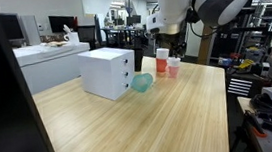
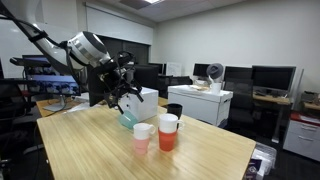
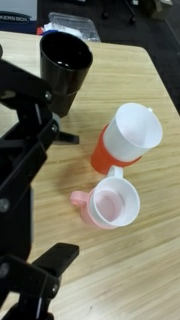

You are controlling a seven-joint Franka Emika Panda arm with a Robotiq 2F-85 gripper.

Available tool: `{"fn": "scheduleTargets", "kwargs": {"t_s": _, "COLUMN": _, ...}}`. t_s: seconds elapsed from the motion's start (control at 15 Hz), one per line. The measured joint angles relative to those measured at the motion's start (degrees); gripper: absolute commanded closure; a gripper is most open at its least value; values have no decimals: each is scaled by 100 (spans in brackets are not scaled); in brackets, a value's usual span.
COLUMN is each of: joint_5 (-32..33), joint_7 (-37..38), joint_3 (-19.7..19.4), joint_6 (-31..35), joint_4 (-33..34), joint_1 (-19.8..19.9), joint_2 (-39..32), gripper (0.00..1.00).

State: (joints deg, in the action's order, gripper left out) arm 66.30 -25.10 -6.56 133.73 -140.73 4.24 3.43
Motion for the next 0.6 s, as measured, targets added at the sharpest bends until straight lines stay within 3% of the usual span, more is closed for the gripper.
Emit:
{"fn": "scheduleTargets", "kwargs": {"t_s": 0.27, "joint_5": -1024, "joint_7": -858, "joint_3": 24, "joint_6": 320, "joint_4": -29, "joint_1": -38, "joint_2": 2, "gripper": 0}}
{"fn": "scheduleTargets", "kwargs": {"t_s": 0.6, "joint_5": -3223, "joint_7": -2490, "joint_3": -110, "joint_6": 598, "joint_4": 5, "joint_1": -25, "joint_2": -11, "gripper": 0}}
